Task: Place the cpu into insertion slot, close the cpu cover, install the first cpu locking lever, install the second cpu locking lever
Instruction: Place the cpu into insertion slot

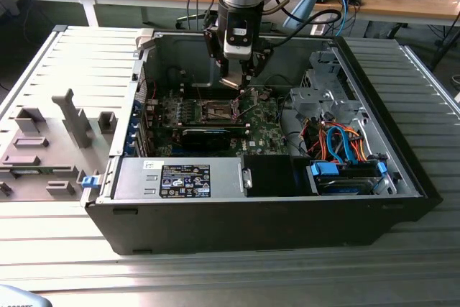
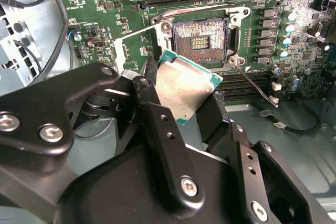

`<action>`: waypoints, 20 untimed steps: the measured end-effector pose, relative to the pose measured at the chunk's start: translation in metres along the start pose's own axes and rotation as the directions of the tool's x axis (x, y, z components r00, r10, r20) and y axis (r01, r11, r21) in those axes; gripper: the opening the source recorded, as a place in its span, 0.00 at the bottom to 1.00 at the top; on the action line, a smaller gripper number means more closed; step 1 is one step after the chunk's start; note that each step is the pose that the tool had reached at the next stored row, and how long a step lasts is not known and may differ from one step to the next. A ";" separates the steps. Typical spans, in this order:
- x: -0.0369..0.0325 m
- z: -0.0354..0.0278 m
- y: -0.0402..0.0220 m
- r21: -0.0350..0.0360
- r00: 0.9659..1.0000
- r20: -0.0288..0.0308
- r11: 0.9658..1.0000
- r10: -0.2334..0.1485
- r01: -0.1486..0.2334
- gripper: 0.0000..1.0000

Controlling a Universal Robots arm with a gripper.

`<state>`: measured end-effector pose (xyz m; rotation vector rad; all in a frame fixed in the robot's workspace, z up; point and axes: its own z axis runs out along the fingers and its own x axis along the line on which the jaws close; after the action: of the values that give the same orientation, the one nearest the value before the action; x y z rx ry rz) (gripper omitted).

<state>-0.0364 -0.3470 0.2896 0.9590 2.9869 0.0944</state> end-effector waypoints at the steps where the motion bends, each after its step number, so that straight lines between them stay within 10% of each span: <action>1: 0.0000 0.0000 0.0000 0.000 1.000 0.000 1.000 0.000 0.000 0.55; 20: 0.0000 0.0000 0.0000 0.000 1.000 0.001 1.000 0.015 -0.015 0.55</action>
<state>-0.0364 -0.3470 0.2896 0.9806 2.9794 0.0943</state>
